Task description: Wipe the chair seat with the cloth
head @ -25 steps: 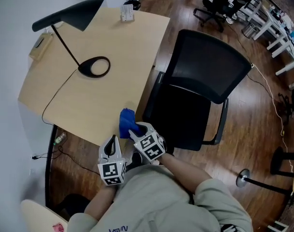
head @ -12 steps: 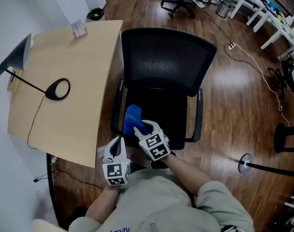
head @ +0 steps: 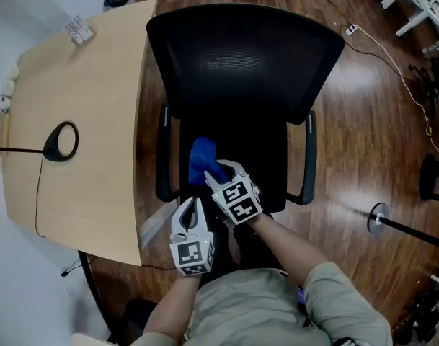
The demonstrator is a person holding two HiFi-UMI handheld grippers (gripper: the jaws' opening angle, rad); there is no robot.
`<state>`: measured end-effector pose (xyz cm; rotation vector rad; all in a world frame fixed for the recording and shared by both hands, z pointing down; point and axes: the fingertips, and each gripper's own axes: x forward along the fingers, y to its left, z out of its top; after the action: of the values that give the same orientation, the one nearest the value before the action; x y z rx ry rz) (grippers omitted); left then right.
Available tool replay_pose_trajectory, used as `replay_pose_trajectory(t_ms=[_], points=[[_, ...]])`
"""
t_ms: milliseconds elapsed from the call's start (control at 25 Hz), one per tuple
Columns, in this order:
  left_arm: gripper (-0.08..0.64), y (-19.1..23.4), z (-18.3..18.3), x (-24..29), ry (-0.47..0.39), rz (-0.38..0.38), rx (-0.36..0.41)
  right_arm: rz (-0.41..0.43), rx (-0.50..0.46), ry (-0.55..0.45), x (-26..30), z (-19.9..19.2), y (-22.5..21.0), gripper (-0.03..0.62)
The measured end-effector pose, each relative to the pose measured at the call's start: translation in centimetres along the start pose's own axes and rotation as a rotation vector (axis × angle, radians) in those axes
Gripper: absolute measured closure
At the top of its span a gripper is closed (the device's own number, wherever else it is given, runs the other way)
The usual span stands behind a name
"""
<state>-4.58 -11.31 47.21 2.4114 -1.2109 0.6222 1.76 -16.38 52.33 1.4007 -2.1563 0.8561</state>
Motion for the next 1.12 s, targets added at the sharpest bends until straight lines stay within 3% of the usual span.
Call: replay_pose_trajectory(t_ms=[280,520,800,1120], points=[[0.555,3.1,-3.6,6.9,0.009,-0.013,0.029,-0.009,0.041,0.006,7.8,-1.1,-3.6,0.488],[0.556,6.5,-9.1,9.4,0.077,0.023,-0.02,0.034,0.036,0.052,15.4,-3.4,-4.1,0.491],[0.555,8.0,-11.4,11.6,0.078,0.017,-0.06,0.031,0.019,0.111,23.3,-5.2,-5.6,0.491],[0.555,8.5,-13.4,13.8,0.103,-0.001,-0.055,-0.015,-0.016,0.198,27.7,-7.0,-8.5,0.491]])
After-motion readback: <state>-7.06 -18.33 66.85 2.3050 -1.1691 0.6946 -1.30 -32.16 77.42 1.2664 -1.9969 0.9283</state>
